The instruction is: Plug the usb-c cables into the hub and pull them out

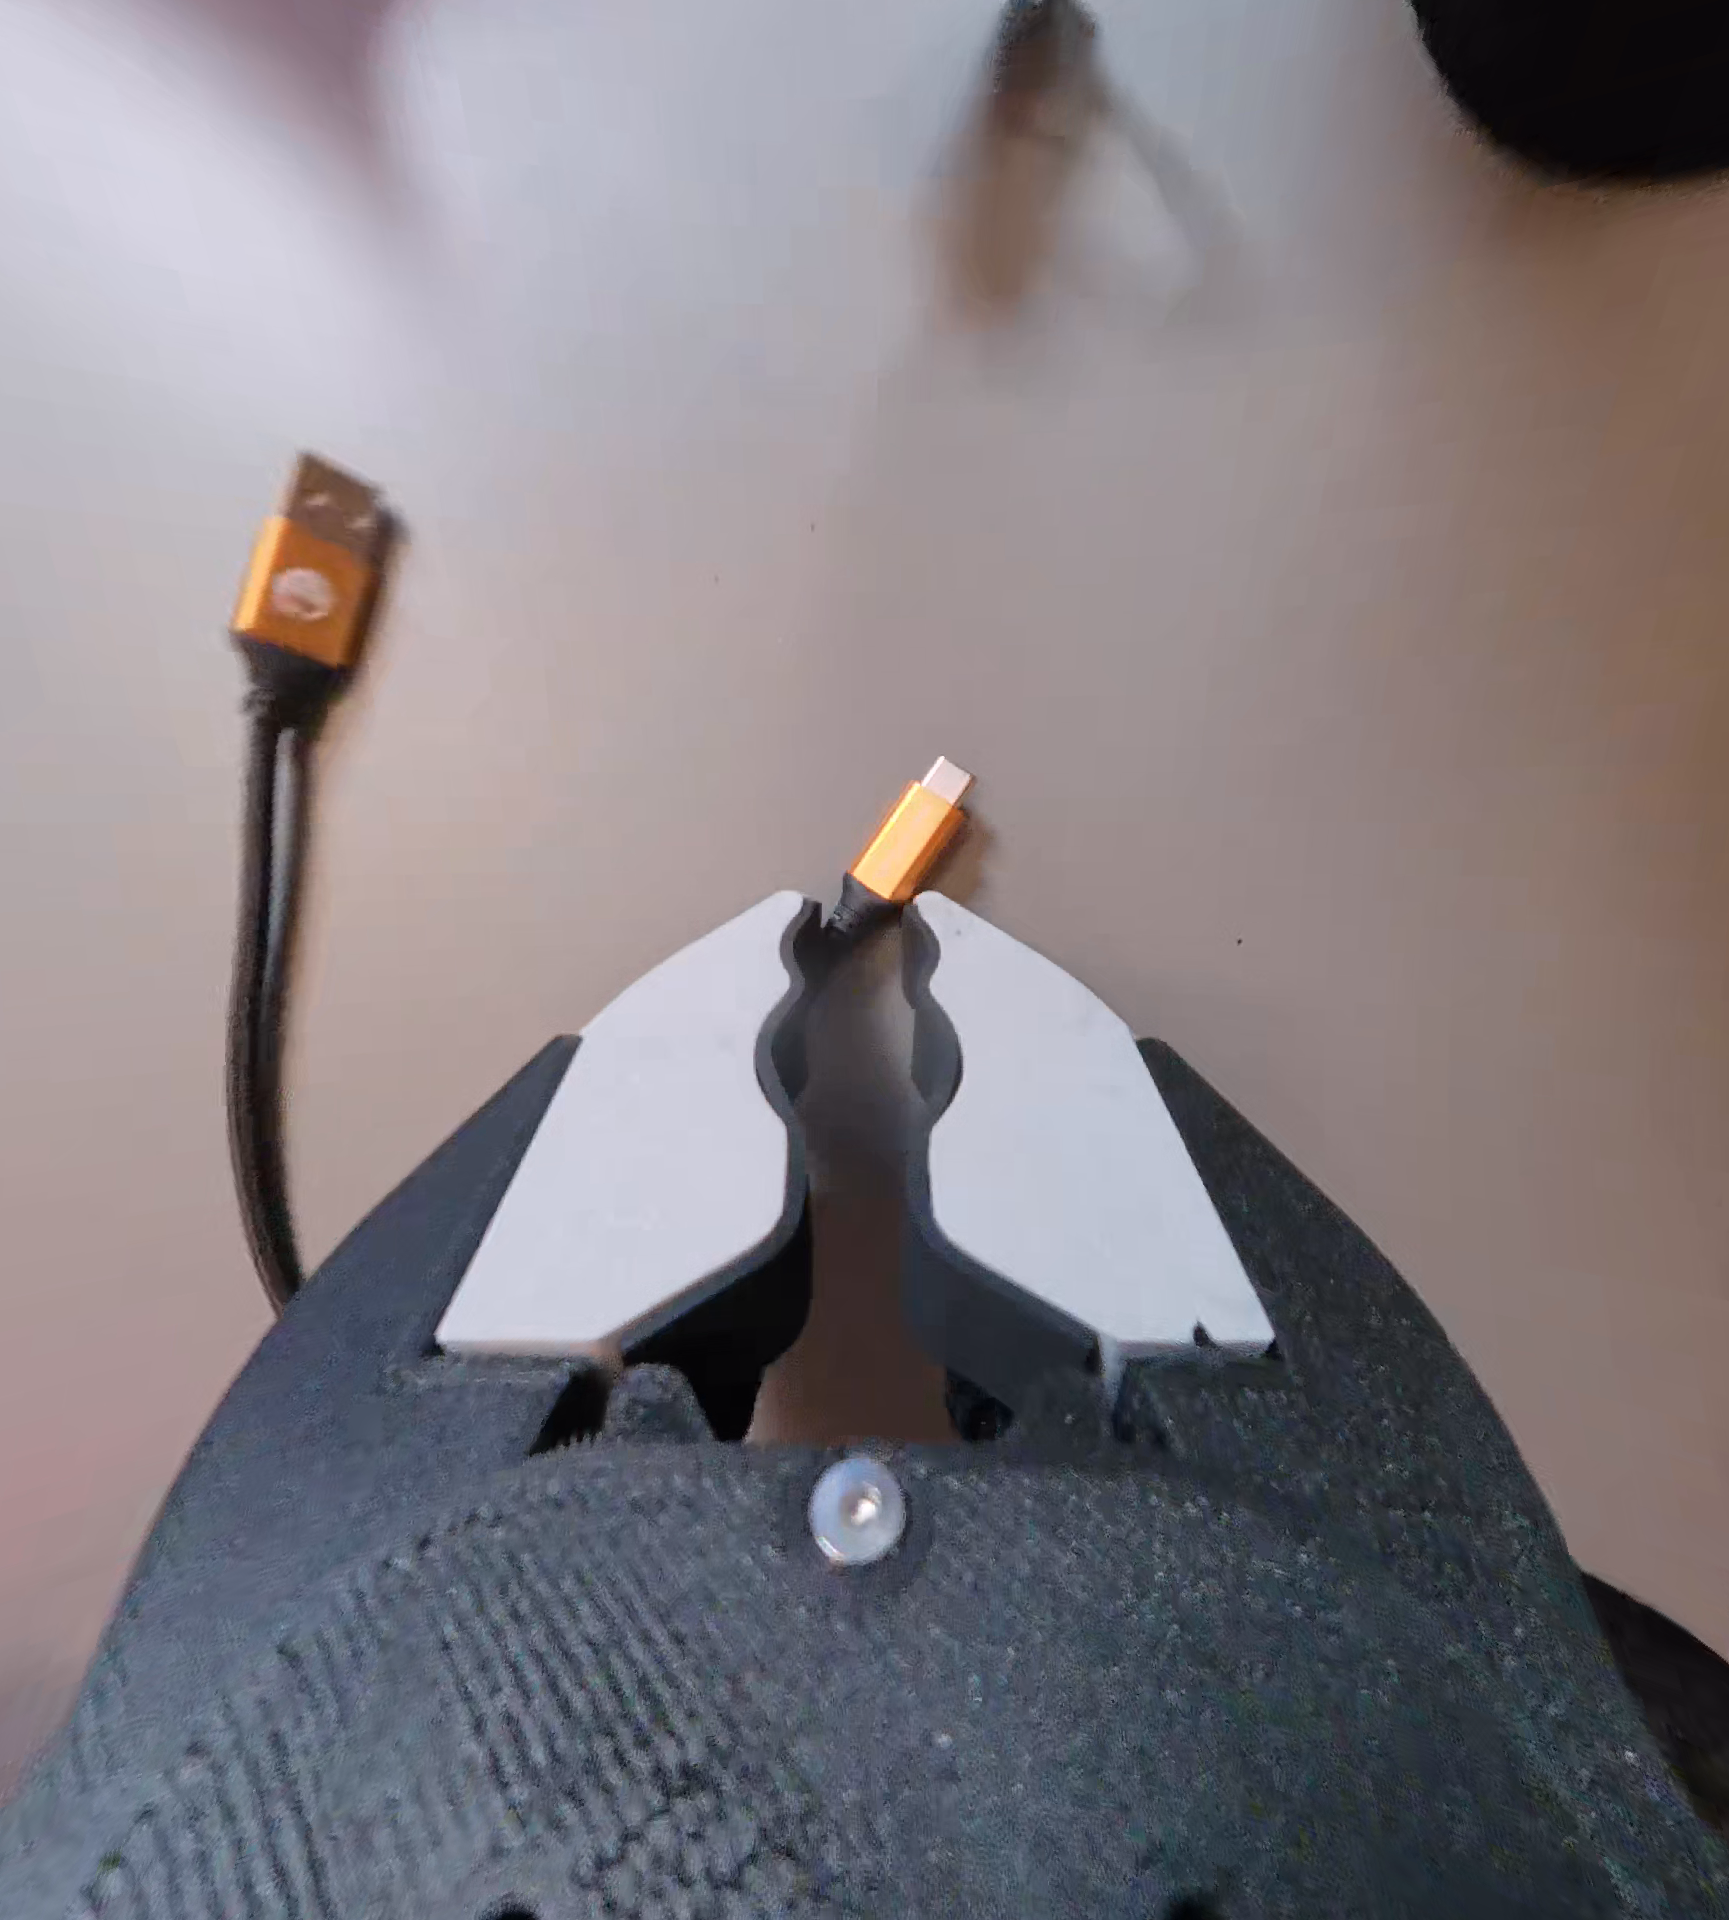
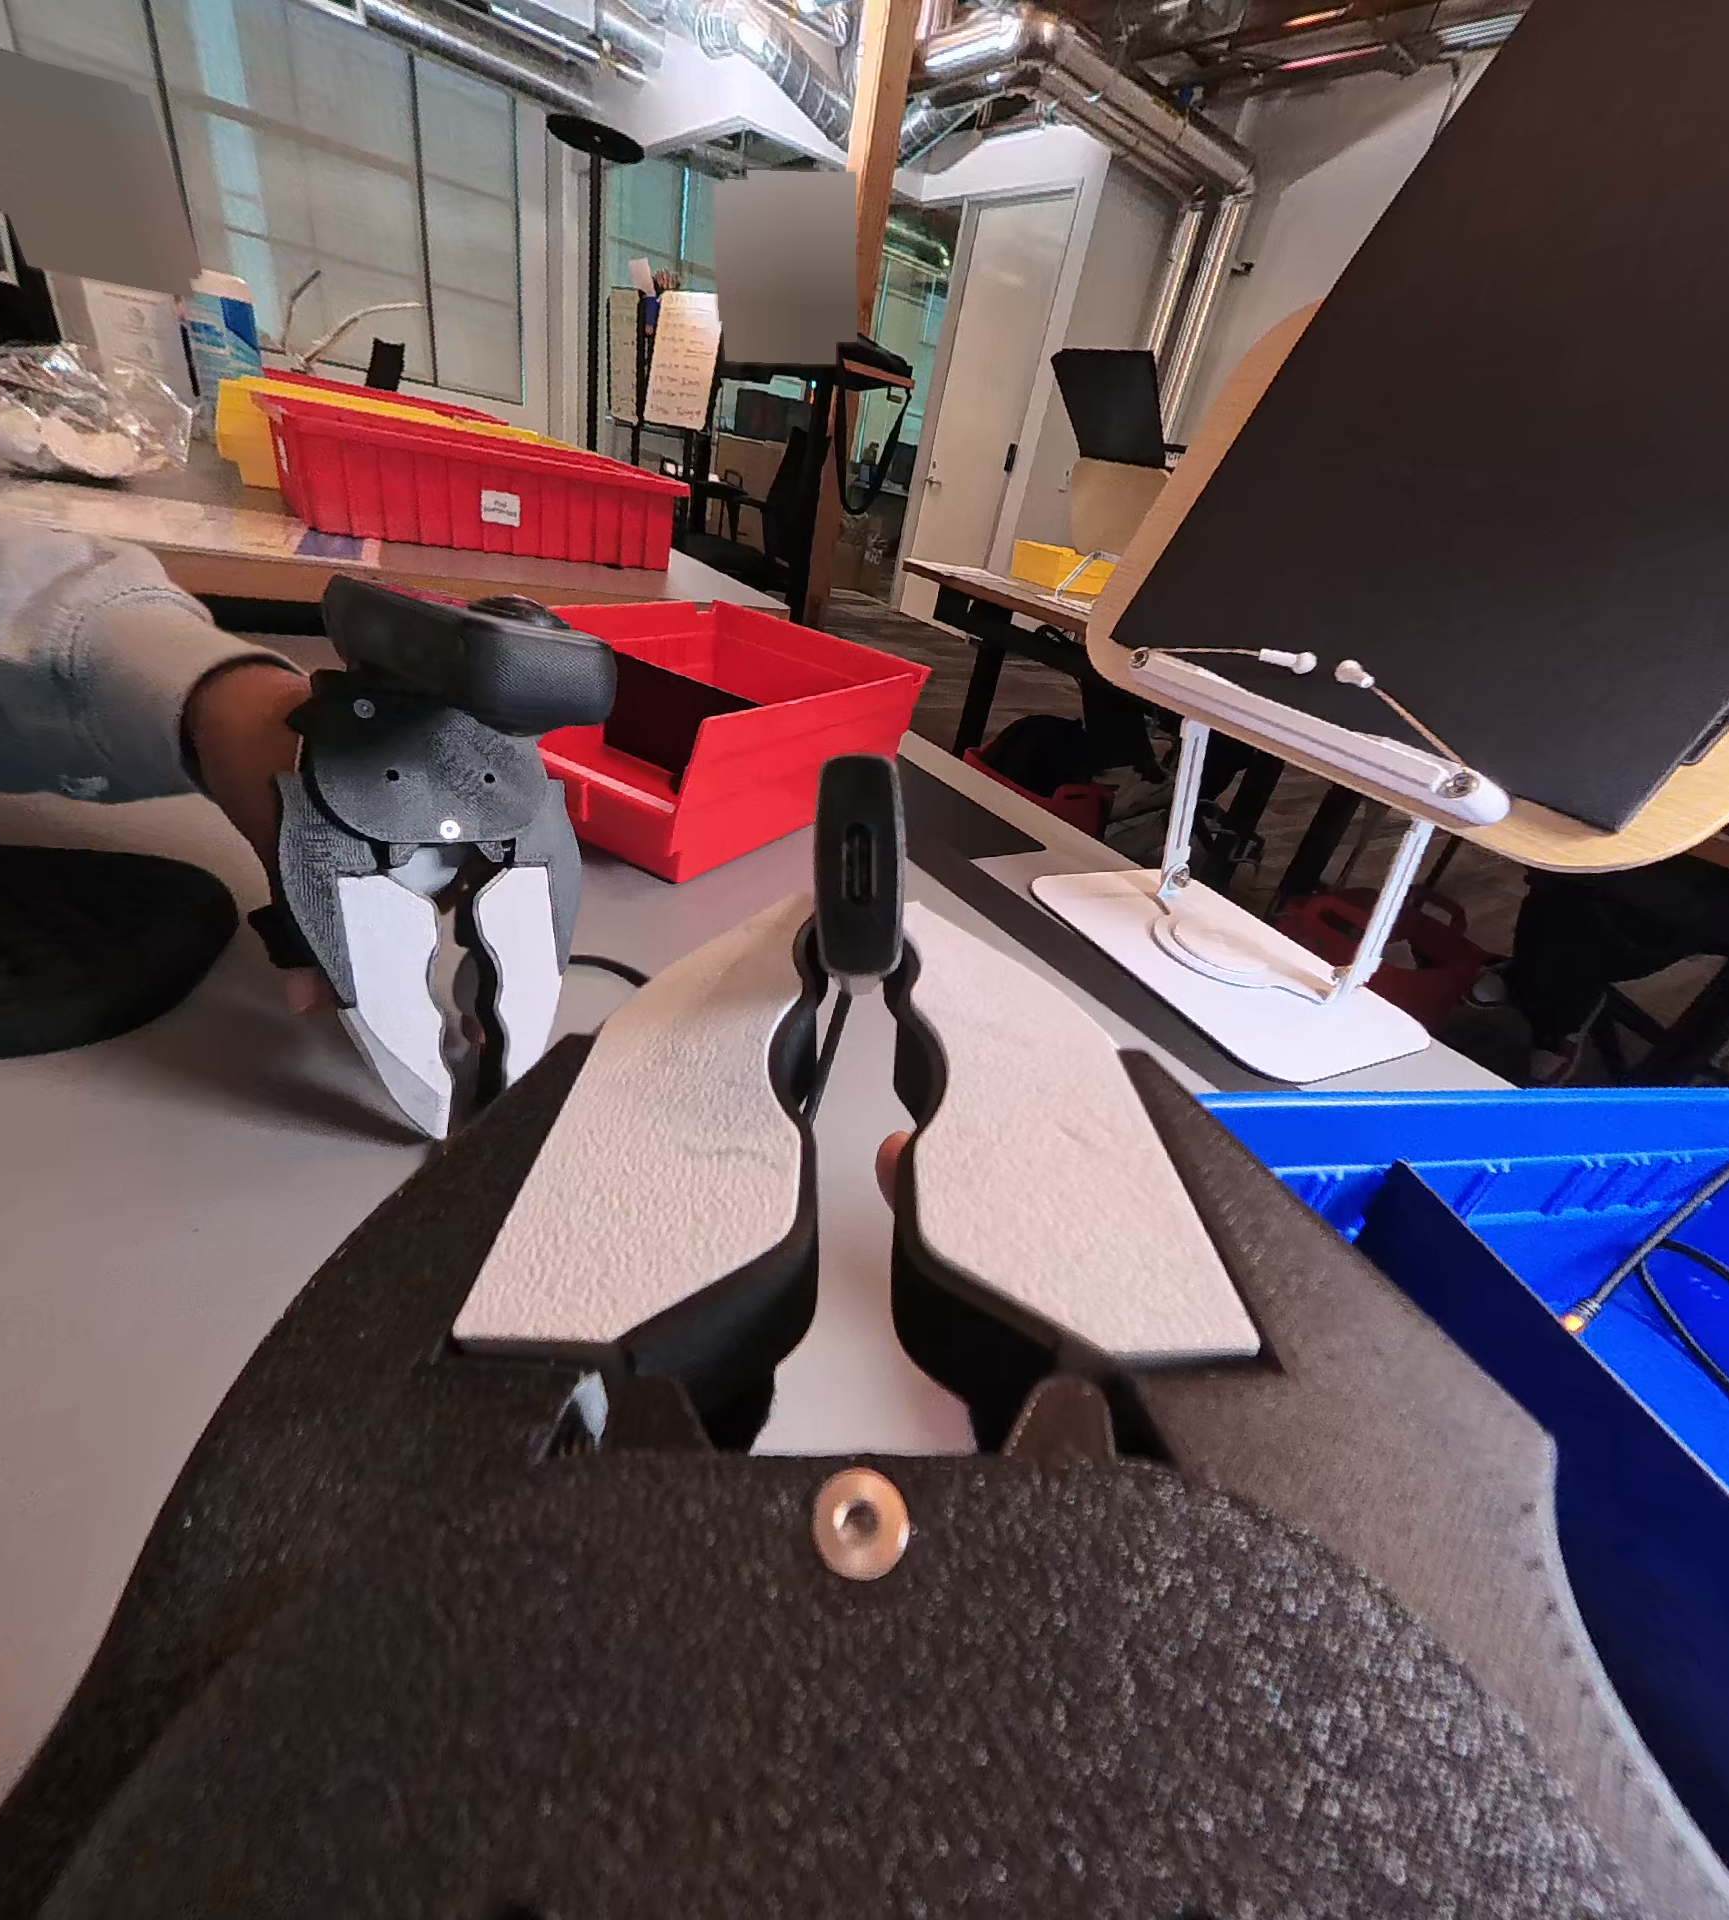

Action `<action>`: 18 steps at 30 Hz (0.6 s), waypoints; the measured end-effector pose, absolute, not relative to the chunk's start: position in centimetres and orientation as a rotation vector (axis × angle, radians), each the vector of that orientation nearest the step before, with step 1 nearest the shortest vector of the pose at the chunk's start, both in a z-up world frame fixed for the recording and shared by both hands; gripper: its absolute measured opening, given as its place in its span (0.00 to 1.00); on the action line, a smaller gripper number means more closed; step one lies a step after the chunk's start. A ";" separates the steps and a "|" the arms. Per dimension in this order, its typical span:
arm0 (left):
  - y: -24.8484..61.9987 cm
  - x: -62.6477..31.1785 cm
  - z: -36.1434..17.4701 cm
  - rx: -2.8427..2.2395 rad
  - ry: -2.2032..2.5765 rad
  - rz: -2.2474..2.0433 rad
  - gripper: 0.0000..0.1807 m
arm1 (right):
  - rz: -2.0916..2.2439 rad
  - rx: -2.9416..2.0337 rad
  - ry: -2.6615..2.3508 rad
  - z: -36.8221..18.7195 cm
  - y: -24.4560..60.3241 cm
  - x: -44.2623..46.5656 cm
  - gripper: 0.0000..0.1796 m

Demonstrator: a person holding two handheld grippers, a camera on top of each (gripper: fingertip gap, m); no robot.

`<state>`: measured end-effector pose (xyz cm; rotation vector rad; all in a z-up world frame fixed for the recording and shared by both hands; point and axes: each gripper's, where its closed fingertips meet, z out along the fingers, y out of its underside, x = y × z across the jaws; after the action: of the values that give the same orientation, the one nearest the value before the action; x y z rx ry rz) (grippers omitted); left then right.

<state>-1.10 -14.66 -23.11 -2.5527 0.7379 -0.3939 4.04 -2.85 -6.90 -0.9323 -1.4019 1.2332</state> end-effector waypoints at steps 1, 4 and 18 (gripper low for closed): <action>-14.6 -1.2 -23.2 -2.532 0.769 -0.371 0.11 | 1.231 -0.933 -1.412 -7.1 -2.9 4.0 0.05; -14.9 -1.6 -23.4 -2.472 0.921 -0.290 0.13 | 1.209 -0.926 -1.441 -7.6 -3.1 3.8 0.05; -12.9 0.1 -23.2 -2.410 0.975 -0.409 0.06 | 1.013 -0.679 -1.631 -10.0 -5.8 4.0 0.05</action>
<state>0.07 -12.88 -23.21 -2.4104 0.9754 -0.4087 3.99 -5.76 -10.02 -0.6793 -1.6315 1.0132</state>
